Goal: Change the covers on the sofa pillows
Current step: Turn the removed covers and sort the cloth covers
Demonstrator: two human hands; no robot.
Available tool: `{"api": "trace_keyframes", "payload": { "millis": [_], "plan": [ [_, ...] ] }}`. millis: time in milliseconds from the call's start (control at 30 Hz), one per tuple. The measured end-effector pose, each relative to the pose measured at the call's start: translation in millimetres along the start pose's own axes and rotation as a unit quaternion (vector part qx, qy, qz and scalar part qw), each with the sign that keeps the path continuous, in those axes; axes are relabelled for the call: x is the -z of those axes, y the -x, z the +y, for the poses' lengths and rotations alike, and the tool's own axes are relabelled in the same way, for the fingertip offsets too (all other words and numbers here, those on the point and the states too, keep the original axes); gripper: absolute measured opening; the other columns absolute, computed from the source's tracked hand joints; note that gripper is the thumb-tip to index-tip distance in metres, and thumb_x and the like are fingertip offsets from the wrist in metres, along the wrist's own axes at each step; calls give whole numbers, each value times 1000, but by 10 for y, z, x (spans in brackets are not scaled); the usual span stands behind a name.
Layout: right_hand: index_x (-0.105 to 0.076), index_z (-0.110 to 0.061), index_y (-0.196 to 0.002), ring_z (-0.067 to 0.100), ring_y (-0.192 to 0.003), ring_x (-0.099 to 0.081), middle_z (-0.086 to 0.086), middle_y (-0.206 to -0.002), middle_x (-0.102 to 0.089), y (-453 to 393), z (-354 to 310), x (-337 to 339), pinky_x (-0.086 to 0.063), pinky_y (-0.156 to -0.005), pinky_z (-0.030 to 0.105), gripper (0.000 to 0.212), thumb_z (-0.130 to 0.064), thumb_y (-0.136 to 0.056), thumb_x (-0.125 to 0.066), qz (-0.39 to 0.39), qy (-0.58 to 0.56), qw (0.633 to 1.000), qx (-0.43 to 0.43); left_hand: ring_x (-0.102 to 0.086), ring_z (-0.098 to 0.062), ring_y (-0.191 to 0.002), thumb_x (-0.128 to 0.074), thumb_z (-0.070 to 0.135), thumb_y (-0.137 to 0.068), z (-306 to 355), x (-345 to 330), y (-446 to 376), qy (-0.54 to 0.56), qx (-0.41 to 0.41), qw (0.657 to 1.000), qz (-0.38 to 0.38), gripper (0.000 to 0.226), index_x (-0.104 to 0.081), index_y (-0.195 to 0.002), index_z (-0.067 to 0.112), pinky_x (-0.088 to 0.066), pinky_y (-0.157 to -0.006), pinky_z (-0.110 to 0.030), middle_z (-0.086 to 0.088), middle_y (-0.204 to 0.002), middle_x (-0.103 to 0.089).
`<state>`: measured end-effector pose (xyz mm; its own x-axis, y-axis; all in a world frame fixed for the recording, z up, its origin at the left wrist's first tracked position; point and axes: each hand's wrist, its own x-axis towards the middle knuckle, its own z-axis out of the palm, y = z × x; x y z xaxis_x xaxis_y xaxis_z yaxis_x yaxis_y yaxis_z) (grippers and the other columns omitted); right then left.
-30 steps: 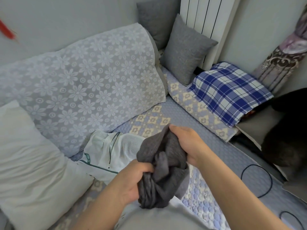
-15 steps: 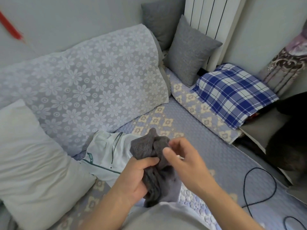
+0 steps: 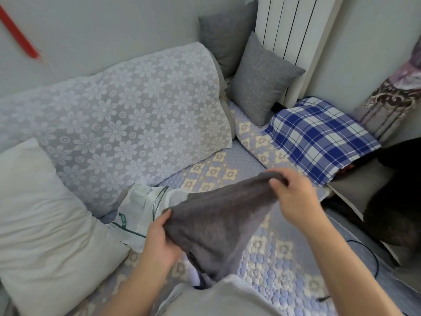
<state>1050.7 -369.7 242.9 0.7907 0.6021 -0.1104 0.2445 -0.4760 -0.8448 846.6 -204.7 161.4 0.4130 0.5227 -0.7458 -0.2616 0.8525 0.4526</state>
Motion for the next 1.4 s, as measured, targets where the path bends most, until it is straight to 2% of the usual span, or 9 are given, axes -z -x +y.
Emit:
{"api": "trace_keyframes", "payload": {
  "millis": [167, 333, 400, 500, 633, 800, 967, 1267, 1400],
  "plan": [
    [-61, -27, -102, 15, -88, -56, -1, -104, -62, -176, 187, 337, -48, -81, 39, 15, -16, -103, -51, 149, -25, 988, -41, -64, -34, -120, -50, 45, -100, 248, 303, -57, 112, -10, 988, -103, 54, -59, -135, 5, -42, -110, -46, -19, -131, -66],
    [-67, -24, -86, 17, -82, -56, -2, -90, -62, -236, 256, 471, -49, -69, 32, 37, 1, -101, -44, 165, -239, 953, -82, -63, -30, -123, -52, 28, -98, 313, 243, -45, -21, -13, 985, -172, 40, -69, -126, 4, -45, -107, -43, -18, -135, -64],
    [-66, -27, -74, 25, -90, -56, 3, -98, -64, -327, 412, 530, -53, -80, 44, 43, 7, -90, -47, 170, -1, 975, -143, -69, -29, -112, -63, 22, -87, 302, 129, 76, -125, -71, 966, -214, 31, -78, -100, -2, -57, -90, -36, -16, -121, -71],
    [-65, -40, -85, 20, -96, -58, 0, -129, -59, -328, 396, 523, -55, -90, 46, 41, 0, -88, -57, 99, 299, 944, -99, -57, -26, -131, -67, 14, -79, 247, -158, 358, -394, -166, 840, -334, 31, -65, -69, -15, -47, -103, -39, -2, -137, -65],
    [-54, -41, -136, 4, -117, -58, -14, -145, -50, -178, 184, -132, -45, -100, 29, 40, -50, -98, -53, -255, -25, 966, -34, -35, -10, -147, -61, 16, -71, 70, -417, 568, -523, -181, 705, -444, 30, -55, -49, -4, -20, -119, -43, 4, -141, -62],
    [-66, -11, -128, 31, -124, -61, 15, -129, -66, -18, 587, -422, -43, -110, 47, 61, -60, -95, -50, -354, -230, 896, -135, -36, -11, -147, -62, 15, -68, 25, -287, 509, -470, -163, 755, -426, 27, -61, -53, -7, -19, -122, -45, -1, -141, -62],
    [-69, -22, -123, 20, -106, -65, -1, -108, -72, 34, 786, -317, -49, -102, 37, 70, -68, -71, -77, -386, -200, 898, -71, -60, -28, -125, -66, 15, -61, 93, 10, 419, -360, -118, 859, -345, 18, -71, -56, -1, -37, -111, -51, -15, -135, -64],
    [-71, -22, -88, 11, -88, -65, -2, -89, -71, -44, 509, -630, -48, -95, 41, 15, -27, -99, -62, -327, -98, 938, -63, -59, -32, -126, -63, 13, -72, 67, -27, 433, -421, -84, 793, -431, 19, -71, -60, 1, -40, -106, -45, -11, -144, -58],
    [-67, -12, -100, 4, -74, -67, 0, -84, -72, -85, 133, -298, -49, -71, 23, 14, -17, -102, -54, -126, -181, 975, 4, -56, -10, -124, -65, 38, -87, -28, 6, 360, -582, -83, 710, -388, 41, -62, -69, 0, -34, -109, -45, 15, -142, -53]
  ]
}}
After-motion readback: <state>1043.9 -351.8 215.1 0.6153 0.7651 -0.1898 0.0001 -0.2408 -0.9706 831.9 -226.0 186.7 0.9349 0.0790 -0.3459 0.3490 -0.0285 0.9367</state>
